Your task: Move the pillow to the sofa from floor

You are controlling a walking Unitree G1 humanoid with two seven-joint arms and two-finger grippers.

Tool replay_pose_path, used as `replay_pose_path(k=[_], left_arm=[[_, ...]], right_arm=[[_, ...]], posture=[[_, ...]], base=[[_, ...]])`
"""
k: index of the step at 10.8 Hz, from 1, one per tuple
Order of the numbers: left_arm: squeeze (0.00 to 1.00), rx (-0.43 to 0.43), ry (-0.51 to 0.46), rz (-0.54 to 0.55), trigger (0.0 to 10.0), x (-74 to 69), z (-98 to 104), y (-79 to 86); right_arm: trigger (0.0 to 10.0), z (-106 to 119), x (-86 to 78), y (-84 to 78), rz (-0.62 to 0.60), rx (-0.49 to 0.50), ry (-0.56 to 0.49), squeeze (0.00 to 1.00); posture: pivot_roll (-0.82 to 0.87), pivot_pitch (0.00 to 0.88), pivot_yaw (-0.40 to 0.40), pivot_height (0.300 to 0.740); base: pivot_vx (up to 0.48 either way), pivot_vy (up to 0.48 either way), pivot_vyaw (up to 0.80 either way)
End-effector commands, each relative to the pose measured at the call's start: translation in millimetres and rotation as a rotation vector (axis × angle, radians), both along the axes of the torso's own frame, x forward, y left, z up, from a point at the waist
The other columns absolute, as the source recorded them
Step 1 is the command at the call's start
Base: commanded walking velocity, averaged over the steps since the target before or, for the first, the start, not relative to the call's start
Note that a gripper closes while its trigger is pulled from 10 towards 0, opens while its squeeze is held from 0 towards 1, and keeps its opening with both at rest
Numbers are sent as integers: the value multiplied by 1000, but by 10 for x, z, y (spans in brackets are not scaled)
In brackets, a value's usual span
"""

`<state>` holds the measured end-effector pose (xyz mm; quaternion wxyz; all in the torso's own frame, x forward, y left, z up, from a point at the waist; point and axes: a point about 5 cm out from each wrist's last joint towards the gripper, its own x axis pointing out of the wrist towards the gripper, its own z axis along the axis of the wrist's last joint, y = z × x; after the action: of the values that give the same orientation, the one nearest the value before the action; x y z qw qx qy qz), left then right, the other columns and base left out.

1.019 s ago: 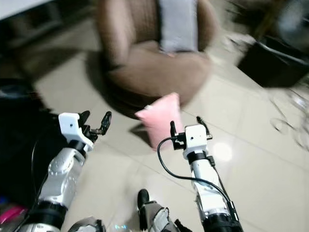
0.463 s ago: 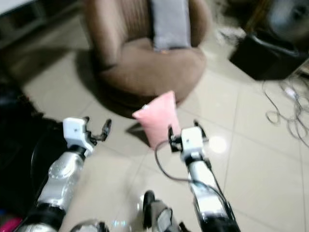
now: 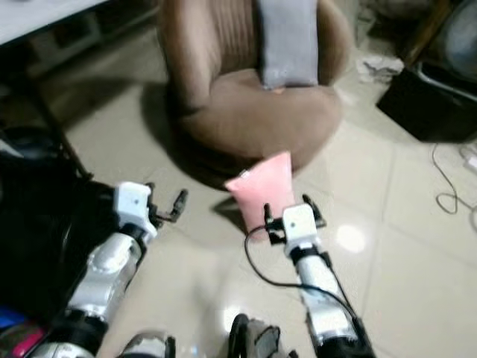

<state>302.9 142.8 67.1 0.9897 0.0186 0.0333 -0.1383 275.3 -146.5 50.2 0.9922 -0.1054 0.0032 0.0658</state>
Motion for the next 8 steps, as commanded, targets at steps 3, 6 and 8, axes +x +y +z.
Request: replay_pose_path(k=[3,6,8], left_arm=[[0,23,28,-26,10000,-11,-52,-32],[0,24,34,-54,10000,3,-46,-46],[0,26,39,-62,10000,2,-53,-54]], right_arm=[[10000,-38,-35,-54,-11,-15,24,0],[10000,-37,-30,-27,-4,-16,29,0],[10000,-46,-21,-30,-4,-14,44,0]], posture=[[163,231,-87,724],[159,229,-81,724],[158,225,-81,724]], base=[[480,0,0],[480,0,0],[480,0,0]])
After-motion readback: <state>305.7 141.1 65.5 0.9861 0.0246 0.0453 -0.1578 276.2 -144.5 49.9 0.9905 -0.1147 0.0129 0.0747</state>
